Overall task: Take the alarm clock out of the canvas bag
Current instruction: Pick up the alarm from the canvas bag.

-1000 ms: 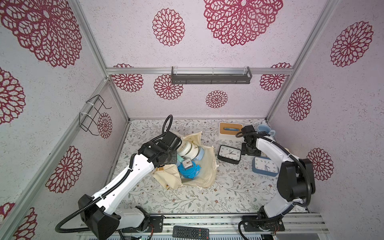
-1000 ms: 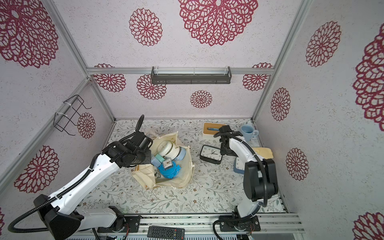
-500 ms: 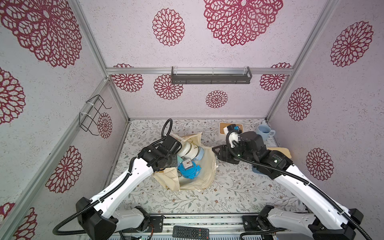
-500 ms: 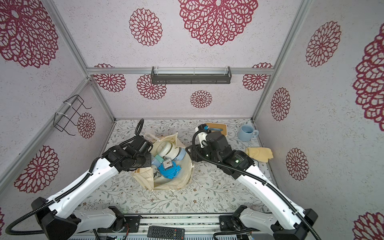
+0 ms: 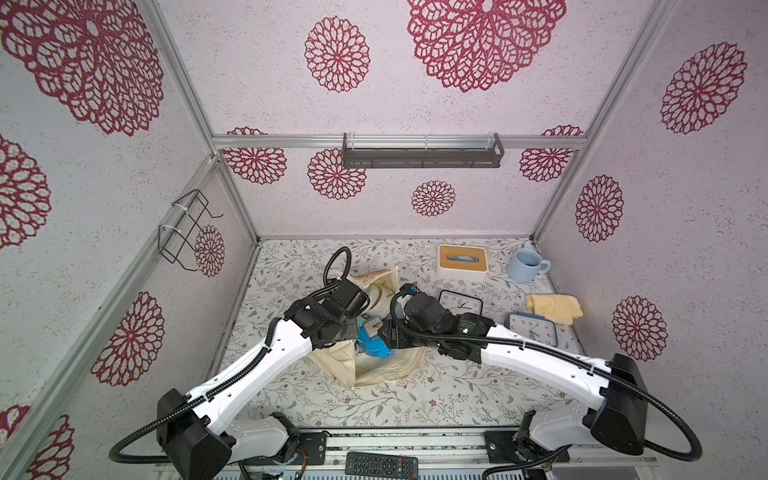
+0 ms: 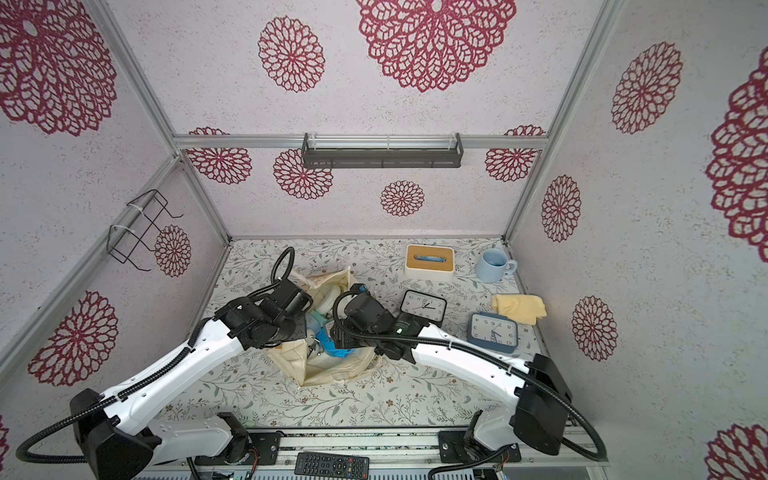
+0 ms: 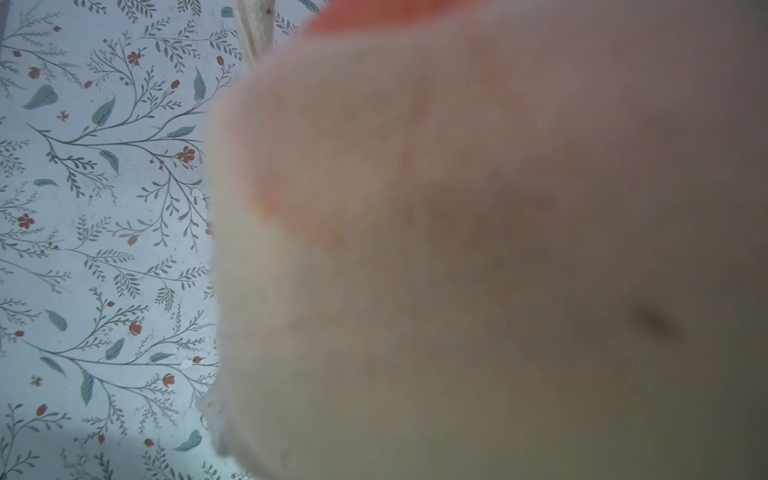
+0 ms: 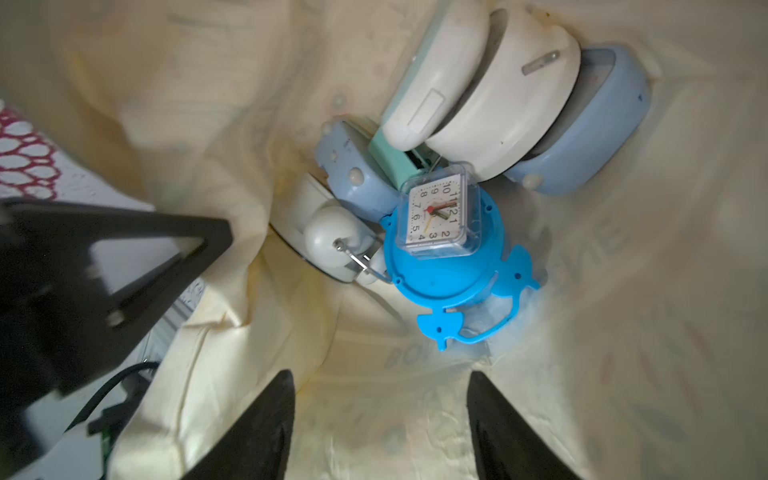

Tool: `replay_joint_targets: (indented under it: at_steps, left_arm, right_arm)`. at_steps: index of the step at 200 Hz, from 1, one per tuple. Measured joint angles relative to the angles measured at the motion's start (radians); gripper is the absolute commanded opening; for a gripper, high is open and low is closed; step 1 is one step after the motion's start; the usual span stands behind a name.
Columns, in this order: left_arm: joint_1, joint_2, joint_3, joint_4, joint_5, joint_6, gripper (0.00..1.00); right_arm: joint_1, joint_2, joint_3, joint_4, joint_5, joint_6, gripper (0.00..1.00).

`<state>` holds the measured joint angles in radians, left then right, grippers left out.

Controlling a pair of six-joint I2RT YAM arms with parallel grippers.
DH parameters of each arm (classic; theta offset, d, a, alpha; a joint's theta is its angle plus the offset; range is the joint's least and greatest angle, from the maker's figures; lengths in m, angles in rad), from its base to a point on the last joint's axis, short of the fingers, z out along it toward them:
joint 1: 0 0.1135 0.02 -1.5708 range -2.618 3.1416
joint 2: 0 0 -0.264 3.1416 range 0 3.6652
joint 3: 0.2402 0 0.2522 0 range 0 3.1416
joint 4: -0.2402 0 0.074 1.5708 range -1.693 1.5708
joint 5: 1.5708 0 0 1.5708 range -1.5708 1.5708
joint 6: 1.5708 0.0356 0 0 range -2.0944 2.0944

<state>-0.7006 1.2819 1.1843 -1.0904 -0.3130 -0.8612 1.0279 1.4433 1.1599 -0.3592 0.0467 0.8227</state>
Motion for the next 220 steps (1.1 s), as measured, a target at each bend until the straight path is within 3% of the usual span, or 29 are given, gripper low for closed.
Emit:
replay_joint_targets:
  at_steps: [69, 130, 179, 220]
  left_arm:
    - [-0.049, 0.046, 0.000, 0.014, -0.031, -0.035, 0.00]
    - [-0.073, 0.046, 0.000, -0.001, -0.041, -0.066, 0.00]
    - [-0.076, 0.046, 0.000, -0.009, -0.070, -0.052, 0.00]
    - [-0.077, 0.040, -0.001, -0.037, -0.097, -0.025, 0.00]
  right_arm:
    - [0.009, 0.160, -0.018, 0.233, 0.146, 0.103, 0.81]
    - [0.011, 0.265, 0.024, 0.251, 0.163, 0.107, 0.85]
    - [0.023, 0.324, 0.177, 0.069, 0.231, -0.152, 0.87]
    - [0.029, 0.325, 0.185, -0.022, 0.230, -0.435, 0.87]
